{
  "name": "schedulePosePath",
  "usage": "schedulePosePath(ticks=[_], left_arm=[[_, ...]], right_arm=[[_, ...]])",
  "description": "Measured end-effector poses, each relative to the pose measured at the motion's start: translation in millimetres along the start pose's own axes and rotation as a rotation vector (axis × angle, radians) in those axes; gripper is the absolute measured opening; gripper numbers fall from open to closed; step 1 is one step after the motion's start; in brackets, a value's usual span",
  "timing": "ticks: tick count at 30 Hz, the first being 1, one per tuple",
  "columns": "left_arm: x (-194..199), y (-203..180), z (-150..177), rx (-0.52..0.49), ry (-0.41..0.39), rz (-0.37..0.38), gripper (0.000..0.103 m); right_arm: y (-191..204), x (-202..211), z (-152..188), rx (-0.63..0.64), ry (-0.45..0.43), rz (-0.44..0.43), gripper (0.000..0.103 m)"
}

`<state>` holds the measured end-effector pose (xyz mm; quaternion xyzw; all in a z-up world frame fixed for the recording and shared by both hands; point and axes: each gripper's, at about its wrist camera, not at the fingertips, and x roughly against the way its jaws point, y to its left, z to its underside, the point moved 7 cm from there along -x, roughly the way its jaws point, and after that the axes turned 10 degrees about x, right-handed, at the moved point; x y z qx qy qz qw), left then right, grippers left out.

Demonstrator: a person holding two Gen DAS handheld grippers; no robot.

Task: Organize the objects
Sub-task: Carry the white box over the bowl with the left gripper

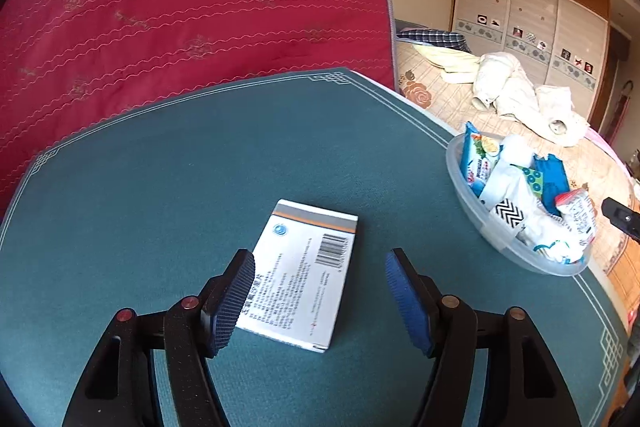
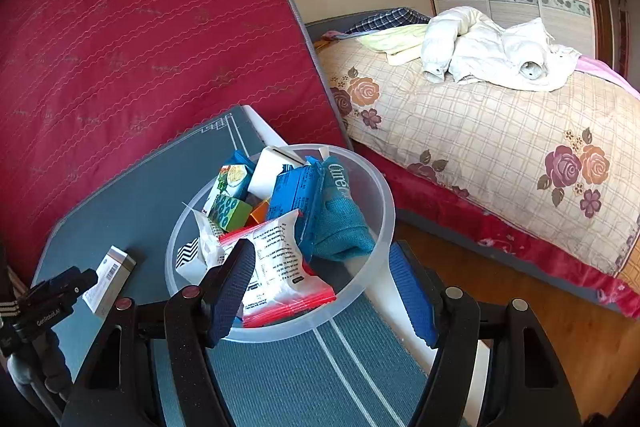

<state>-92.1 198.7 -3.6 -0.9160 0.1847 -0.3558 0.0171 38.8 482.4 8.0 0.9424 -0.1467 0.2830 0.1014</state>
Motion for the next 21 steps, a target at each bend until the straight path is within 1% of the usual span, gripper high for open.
schedulePosePath(ticks=[2,3,6,7,9,11,13,15,17,18,20,21], left_arm=[[-6,8,0,0.012,0.01,-0.023,0.078],[-9,11,0,0.015,0.017,-0.03,0.078],[-21,14,1,0.006,0.059,-0.025,0.081],[-25,16,1,0.008,0.069,-0.03,0.084],[-31,19,2,0.018,0.093,-0.03,0.084],[-36,20,2,0.033,0.119,-0.011,0.084],[-36,20,4,0.037,0.128,0.002,0.084],[-38,19,6,0.029,0.142,-0.008,0.084],[-42,18,9,0.015,0.162,-0.027,0.083],[-44,17,10,0.004,0.173,-0.038,0.081],[-45,13,12,-0.028,0.169,-0.055,0.073],[-45,10,12,-0.044,0.168,-0.055,0.071]], right_arm=[[2,-2,2,0.002,0.009,-0.012,0.071],[3,-3,2,0.004,0.012,-0.019,0.071],[8,-3,4,0.013,0.015,-0.033,0.071],[9,-2,4,0.016,0.015,-0.037,0.071],[12,-1,4,0.021,0.012,-0.045,0.071],[14,0,5,0.024,0.013,-0.052,0.071],[15,-1,5,0.025,0.016,-0.054,0.071],[16,-3,7,0.027,0.022,-0.056,0.071],[16,-4,9,0.026,0.031,-0.058,0.071],[16,-5,10,0.026,0.035,-0.059,0.071],[16,-6,11,0.026,0.039,-0.061,0.071],[16,-6,12,0.027,0.039,-0.062,0.071]])
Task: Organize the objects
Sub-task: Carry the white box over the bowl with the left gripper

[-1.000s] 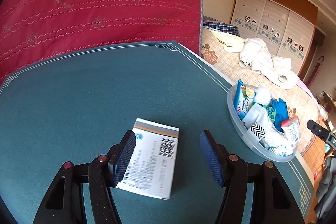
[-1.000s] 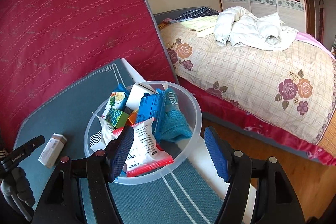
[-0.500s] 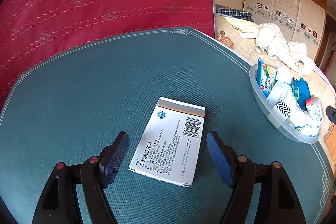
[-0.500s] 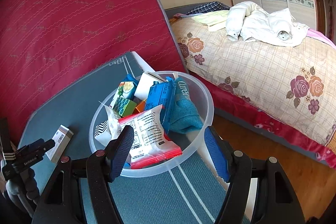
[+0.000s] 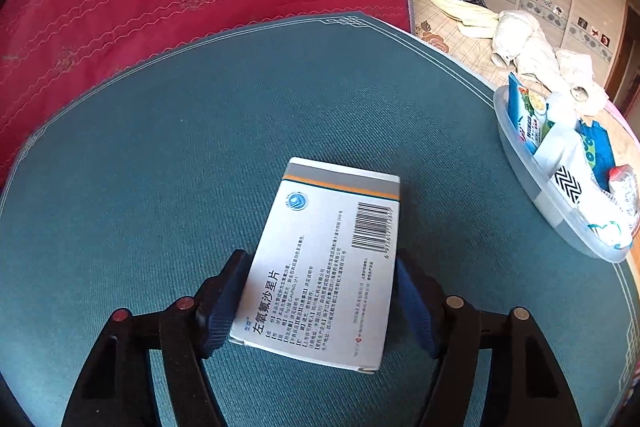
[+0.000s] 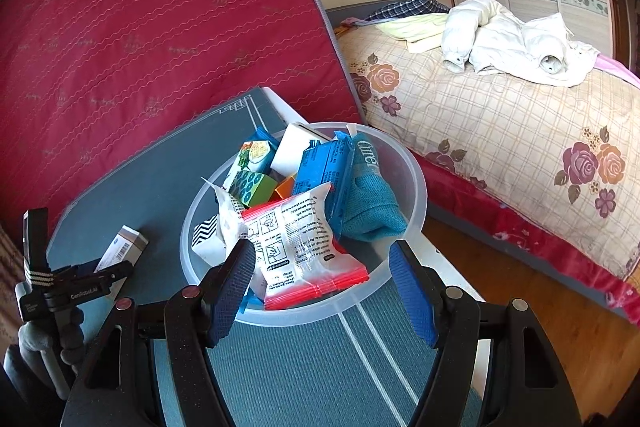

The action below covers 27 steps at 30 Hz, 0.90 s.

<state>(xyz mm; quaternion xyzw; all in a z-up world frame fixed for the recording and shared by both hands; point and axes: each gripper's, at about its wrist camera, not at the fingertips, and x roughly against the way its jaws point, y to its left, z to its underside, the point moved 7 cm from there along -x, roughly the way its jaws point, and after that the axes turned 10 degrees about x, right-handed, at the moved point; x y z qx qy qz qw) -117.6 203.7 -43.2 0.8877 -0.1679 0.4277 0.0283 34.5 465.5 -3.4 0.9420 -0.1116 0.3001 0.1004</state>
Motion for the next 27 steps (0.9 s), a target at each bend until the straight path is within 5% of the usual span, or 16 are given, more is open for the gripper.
schedulePosePath(ticks=[11,27], left_arm=[[19,-41,-19,0.008,-0.036,0.081,0.066],[26,-179,-57,-0.079,-0.022,0.327,0.066]], right_arm=[[-2,0,-4,0.035,-0.008,0.006,0.071],[-28,3,-9,-0.032,-0.031,-0.016,0.071]])
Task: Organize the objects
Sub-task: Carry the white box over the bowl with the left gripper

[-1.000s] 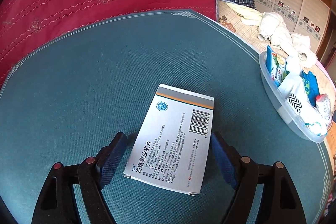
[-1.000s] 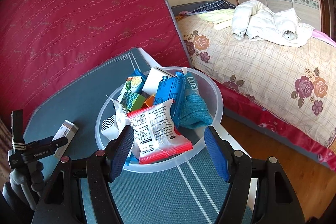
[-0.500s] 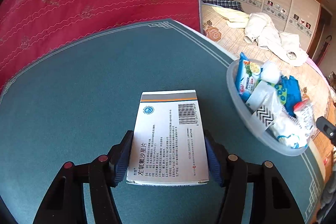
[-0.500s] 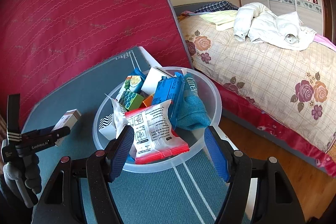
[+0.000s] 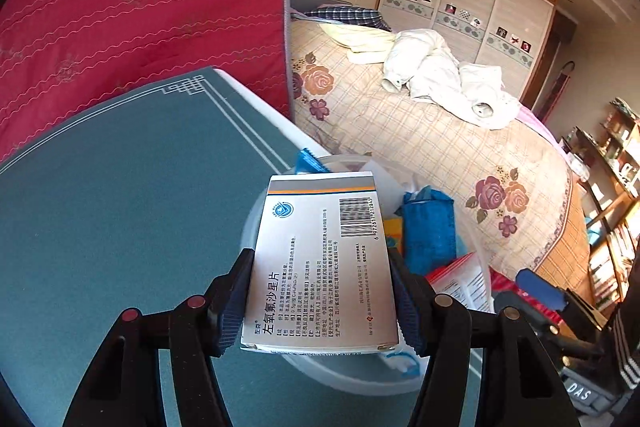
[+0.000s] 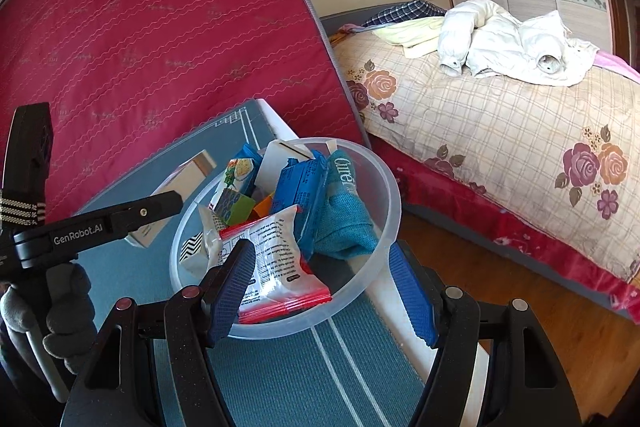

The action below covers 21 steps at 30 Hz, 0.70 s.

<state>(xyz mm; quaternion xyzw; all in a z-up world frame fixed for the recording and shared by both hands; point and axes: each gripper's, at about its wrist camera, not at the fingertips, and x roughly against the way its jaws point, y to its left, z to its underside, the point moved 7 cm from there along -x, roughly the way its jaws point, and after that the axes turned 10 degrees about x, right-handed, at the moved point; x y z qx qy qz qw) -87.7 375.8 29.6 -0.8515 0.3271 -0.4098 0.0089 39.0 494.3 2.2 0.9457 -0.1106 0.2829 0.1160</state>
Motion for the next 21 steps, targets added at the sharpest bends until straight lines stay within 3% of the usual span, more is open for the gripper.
schedulePosePath(ticks=[12,16,19,21], left_arm=[[-28,-34,-1,-0.029,0.038,0.053,0.068],[-22,-26,1,0.011,0.044,0.075,0.08],[-10,-16,0,0.033,0.003,0.055,0.091],[-1,-12,0,0.032,-0.017,0.045,0.091]], right_arm=[[-7,-2,-2,-0.026,0.001,0.011,0.071],[-6,-4,-1,-0.025,0.007,0.012,0.071],[-4,-3,0,-0.017,0.006,0.015,0.071],[-3,-1,-1,-0.007,-0.002,0.023,0.071]])
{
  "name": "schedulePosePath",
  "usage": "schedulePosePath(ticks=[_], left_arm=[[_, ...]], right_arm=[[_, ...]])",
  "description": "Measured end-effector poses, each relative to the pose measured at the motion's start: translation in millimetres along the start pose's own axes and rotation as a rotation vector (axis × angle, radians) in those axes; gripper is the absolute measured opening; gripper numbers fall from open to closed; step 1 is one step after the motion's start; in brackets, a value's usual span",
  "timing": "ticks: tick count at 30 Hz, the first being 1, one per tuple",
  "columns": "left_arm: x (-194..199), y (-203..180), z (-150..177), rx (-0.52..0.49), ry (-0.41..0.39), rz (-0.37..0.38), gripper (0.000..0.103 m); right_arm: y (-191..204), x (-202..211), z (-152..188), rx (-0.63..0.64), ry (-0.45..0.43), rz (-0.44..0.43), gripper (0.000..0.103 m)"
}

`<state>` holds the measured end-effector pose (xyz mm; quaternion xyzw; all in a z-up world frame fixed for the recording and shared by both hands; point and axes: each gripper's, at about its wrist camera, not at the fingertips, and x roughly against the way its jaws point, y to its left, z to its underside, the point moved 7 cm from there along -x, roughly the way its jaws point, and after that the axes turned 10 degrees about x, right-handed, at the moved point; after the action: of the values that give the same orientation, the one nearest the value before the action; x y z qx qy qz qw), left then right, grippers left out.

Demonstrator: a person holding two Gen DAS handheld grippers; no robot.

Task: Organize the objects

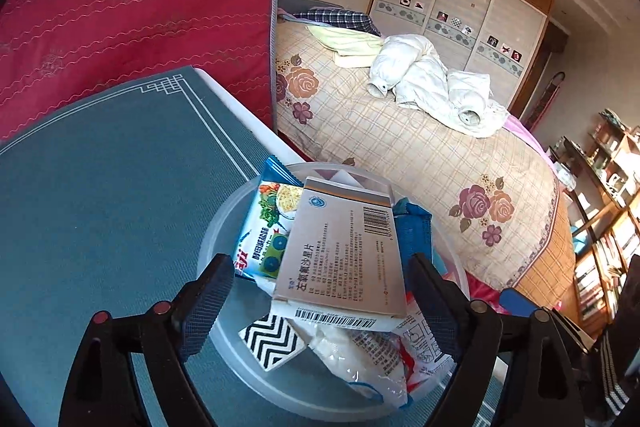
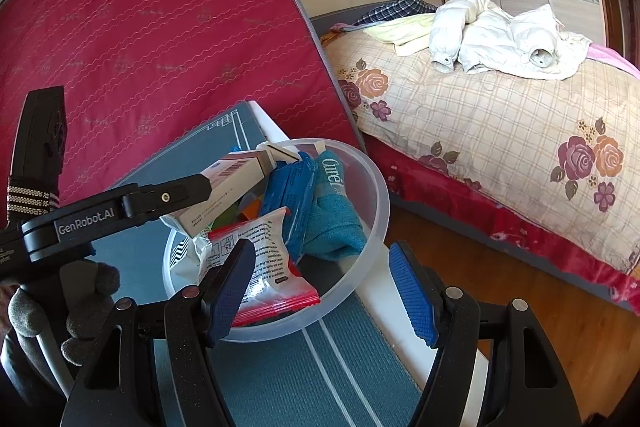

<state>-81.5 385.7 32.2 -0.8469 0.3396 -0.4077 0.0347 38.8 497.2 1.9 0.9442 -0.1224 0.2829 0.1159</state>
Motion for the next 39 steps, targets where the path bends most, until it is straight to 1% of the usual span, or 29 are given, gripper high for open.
schedulePosePath(ticks=[3,4,5,9,11,12,14,17,19,23,26,30,39], left_arm=[[15,8,-1,0.002,-0.042,-0.03,0.094],[21,11,-1,0.001,-0.061,-0.047,0.096],[26,15,-1,-0.002,-0.08,-0.075,0.099],[45,32,6,-0.062,-0.166,-0.245,0.102],[52,40,13,-0.087,-0.195,-0.321,0.102],[55,44,16,-0.097,-0.204,-0.348,0.102],[58,49,22,-0.108,-0.21,-0.381,0.102],[64,53,28,-0.109,-0.22,-0.395,0.102],[68,53,30,-0.106,-0.232,-0.39,0.102],[76,52,31,-0.109,-0.252,-0.384,0.102],[82,48,29,-0.12,-0.272,-0.389,0.103],[86,43,29,-0.127,-0.281,-0.379,0.103],[83,41,34,-0.14,-0.268,-0.394,0.103]], right_arm=[[4,4,-1,0.016,-0.012,0.01,0.071],[5,5,-2,0.019,-0.014,0.011,0.071],[5,7,-2,0.022,-0.016,0.012,0.071],[12,10,0,0.032,-0.007,0.006,0.071],[15,9,4,0.034,0.007,-0.003,0.075],[17,9,7,0.034,0.012,-0.005,0.078],[21,10,11,0.039,0.024,-0.005,0.079],[25,13,16,0.052,0.029,0.004,0.08],[27,18,17,0.06,0.024,0.028,0.083],[30,25,15,0.071,0.006,0.08,0.085],[34,27,13,0.085,-0.006,0.117,0.09],[40,28,11,0.109,-0.016,0.144,0.096],[55,27,11,0.204,-0.008,0.167,0.097]])
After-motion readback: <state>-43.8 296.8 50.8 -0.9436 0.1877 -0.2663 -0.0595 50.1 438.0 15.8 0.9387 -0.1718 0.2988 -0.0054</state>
